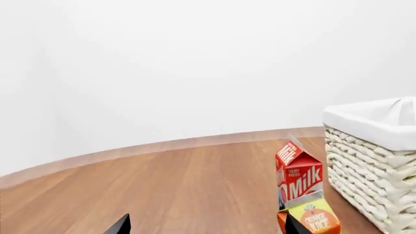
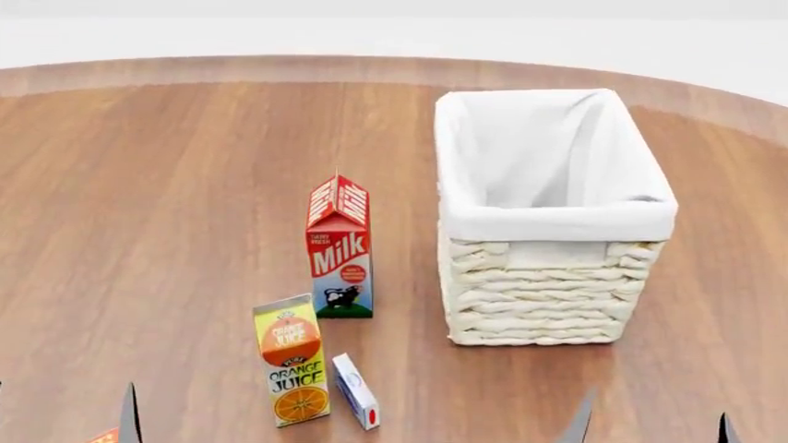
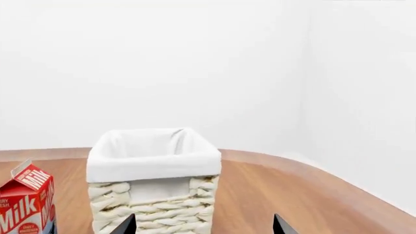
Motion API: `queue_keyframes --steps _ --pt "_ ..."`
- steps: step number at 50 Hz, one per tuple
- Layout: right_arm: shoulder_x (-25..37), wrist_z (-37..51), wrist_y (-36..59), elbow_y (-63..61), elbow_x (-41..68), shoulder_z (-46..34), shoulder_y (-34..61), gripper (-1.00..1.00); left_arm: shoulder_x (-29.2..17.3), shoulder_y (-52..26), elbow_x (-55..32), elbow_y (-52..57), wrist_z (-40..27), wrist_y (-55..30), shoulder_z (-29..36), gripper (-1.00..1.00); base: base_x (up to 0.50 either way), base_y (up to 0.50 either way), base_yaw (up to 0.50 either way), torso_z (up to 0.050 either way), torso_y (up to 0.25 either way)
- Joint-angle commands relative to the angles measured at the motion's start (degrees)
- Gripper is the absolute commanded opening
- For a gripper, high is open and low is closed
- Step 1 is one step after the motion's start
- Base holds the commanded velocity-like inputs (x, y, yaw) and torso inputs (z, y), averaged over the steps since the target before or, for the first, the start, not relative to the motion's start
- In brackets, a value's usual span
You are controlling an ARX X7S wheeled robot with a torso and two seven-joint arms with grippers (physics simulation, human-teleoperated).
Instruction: Pick up the alphabet soup, and put it in the basket.
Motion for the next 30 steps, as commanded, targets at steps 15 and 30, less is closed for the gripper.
queue_keyframes --steps 15,30 --pt "-0.19 0.29 1.20 -1.48 -0.15 1.30 0.15 1.00 0.64 -0.46 -0.19 0.85 -0.15 -1.48 -1.51 1.00 0.31 0.00 0.00 0.000 0.000" --pt "1.30 -1.28 3.94 -5.50 1.41 -0.67 -3.61 1.00 -0.74 1.69 -1.73 4.51 -0.85 -1.65 -3.18 1.00 0.00 0.00 0.00 0.000 0.000"
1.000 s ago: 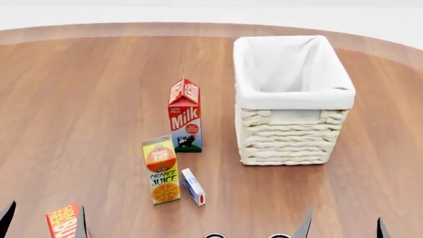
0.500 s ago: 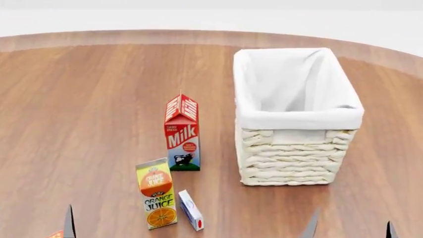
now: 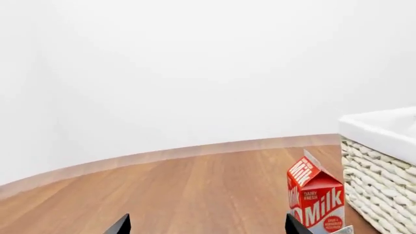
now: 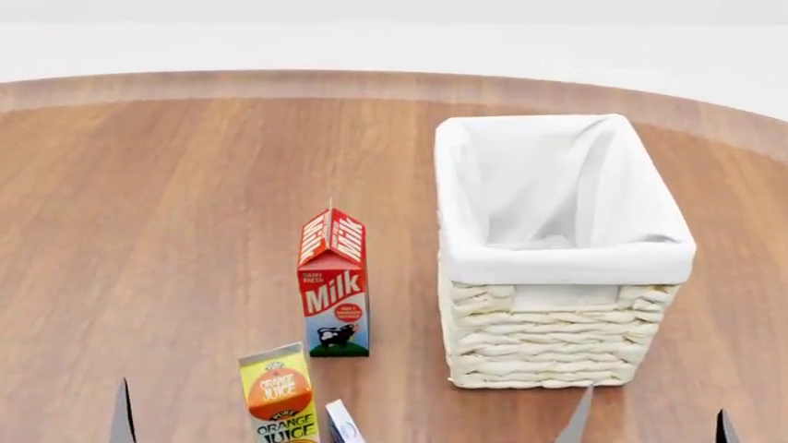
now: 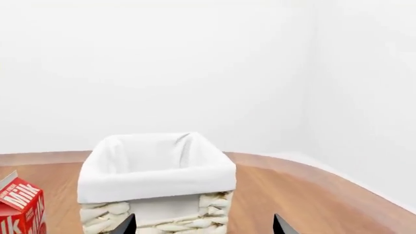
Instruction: Pick up the alphabet soup, and put it in the basket.
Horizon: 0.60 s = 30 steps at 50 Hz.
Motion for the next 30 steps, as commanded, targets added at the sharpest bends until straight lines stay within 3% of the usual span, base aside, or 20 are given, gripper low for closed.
queue_keyframes --steps 1,10,19,25,30 --pt "0.40 -2.34 3.84 -5.52 0.15 0.08 -4.49 1.00 0.23 2.02 -1.50 3.70 0.71 -1.40 -3.85 1.00 0.00 0.00 0.00 0.000 0.000" --pt "6.20 -2.10 18.75 -22.13 3.17 4.65 -13.43 1.00 -0.39 4.87 -4.42 7.76 -0.92 -1.08 -8.00 1.00 0.00 0.00 0.00 0.000 0.000" --pt "11.38 -3.69 37.60 -33.85 17.54 17.91 -14.59 1.00 1.25 4.42 -6.59 5.46 -2.63 -0.75 -9.84 1.00 0.00 0.00 0.00 0.000 0.000" --pt "13.38 -4.41 43.83 -34.97 24.13 21.34 -15.15 1.00 1.85 4.59 -5.68 4.38 -3.11 0.67 -8.53 1.00 0.00 0.00 0.00 0.000 0.000" --pt "16.63 -1.87 43.12 -35.19 27.02 20.48 -18.53 1.00 1.76 4.68 -5.49 3.77 -3.15 1.48 -8.05 1.00 0.00 0.00 0.00 0.000 0.000"
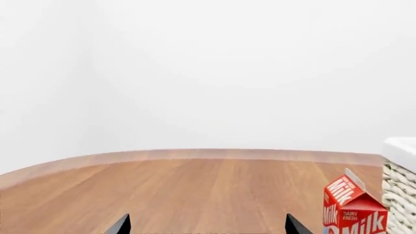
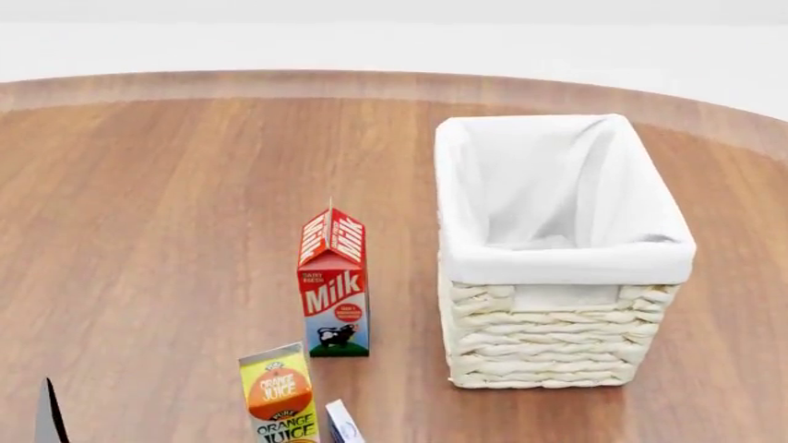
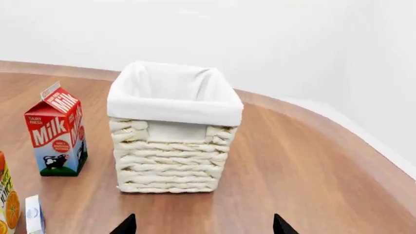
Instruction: Pick up the alphabet soup, and put it in the basket.
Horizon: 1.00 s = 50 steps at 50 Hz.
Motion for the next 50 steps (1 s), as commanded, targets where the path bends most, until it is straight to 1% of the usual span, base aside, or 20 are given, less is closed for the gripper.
queue_keyframes --steps 1,5,12,22,30,50 --pt "4.22 0.94 8.29 -5.42 7.39 5.68 -5.20 1.00 1.88 0.59 -0.50 -0.64 0.54 0.72 -2.16 1.00 0.00 0.00 0.00 0.000 0.000" --pt "5.44 1.90 6.77 -5.60 10.51 6.56 -7.86 1.00 1.60 0.30 -0.90 -1.35 0.59 1.04 -2.42 1.00 0.00 0.00 0.00 0.000 0.000" --pt "11.03 8.39 1.82 -5.62 15.43 5.14 -12.30 1.00 0.67 0.22 -2.06 -0.98 1.22 1.37 -2.86 1.00 0.00 0.00 0.00 0.000 0.000" --pt "15.64 13.06 -1.17 -5.34 19.50 3.88 -13.60 1.00 0.10 -0.19 -3.16 -0.29 1.13 0.80 -3.21 1.00 0.00 0.00 0.00 0.000 0.000" --pt "17.19 14.11 -1.82 -4.70 20.17 2.03 -13.32 1.00 -0.13 -0.65 -3.59 -0.24 0.82 0.30 -3.18 1.00 0.00 0.00 0.00 0.000 0.000" --pt "18.41 12.59 -3.28 -3.77 17.21 -3.62 -12.80 1.00 -0.72 -0.11 -3.89 0.60 0.14 0.13 -2.74 1.00 0.00 0.00 0.00 0.000 0.000"
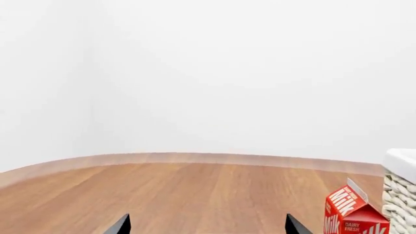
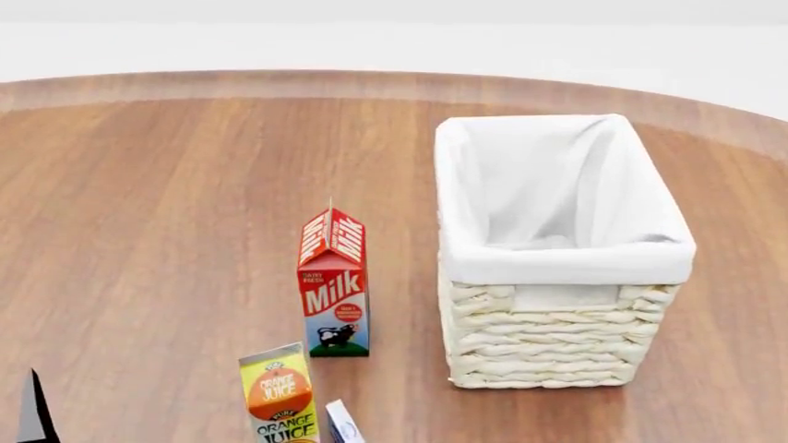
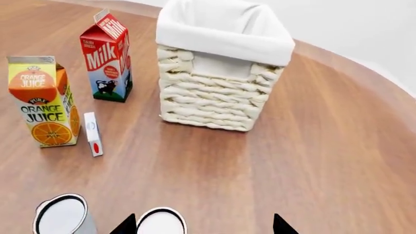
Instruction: Pick up the alphabet soup, and put it in the basket.
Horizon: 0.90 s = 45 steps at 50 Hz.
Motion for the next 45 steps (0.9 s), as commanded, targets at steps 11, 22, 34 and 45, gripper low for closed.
queue_keyframes --steps 11,22,34,45 --pt "-0.26 -1.95 -0.50 2.40 -3.27 -4.34 2.81 1.00 0.96 0.58 -0.47 1.22 0.55 -0.99 -1.83 1.00 0.00 0.00 0.00 0.000 0.000" --pt "-1.14 -3.57 -0.69 5.52 -4.35 -8.32 5.93 1.00 0.69 0.91 -0.56 1.41 0.30 -0.76 -1.52 1.00 0.00 0.00 0.00 0.000 0.000" --pt "-2.08 -5.28 -0.95 9.15 -5.52 -11.78 8.47 1.00 0.45 1.50 -0.87 1.57 0.02 -0.22 -1.59 1.00 0.00 0.00 0.00 0.000 0.000" --pt "-2.47 -6.11 -0.39 11.41 -5.61 -13.65 10.43 1.00 0.15 1.47 -1.21 1.80 -0.29 -0.33 -1.52 1.00 0.00 0.00 0.00 0.000 0.000"
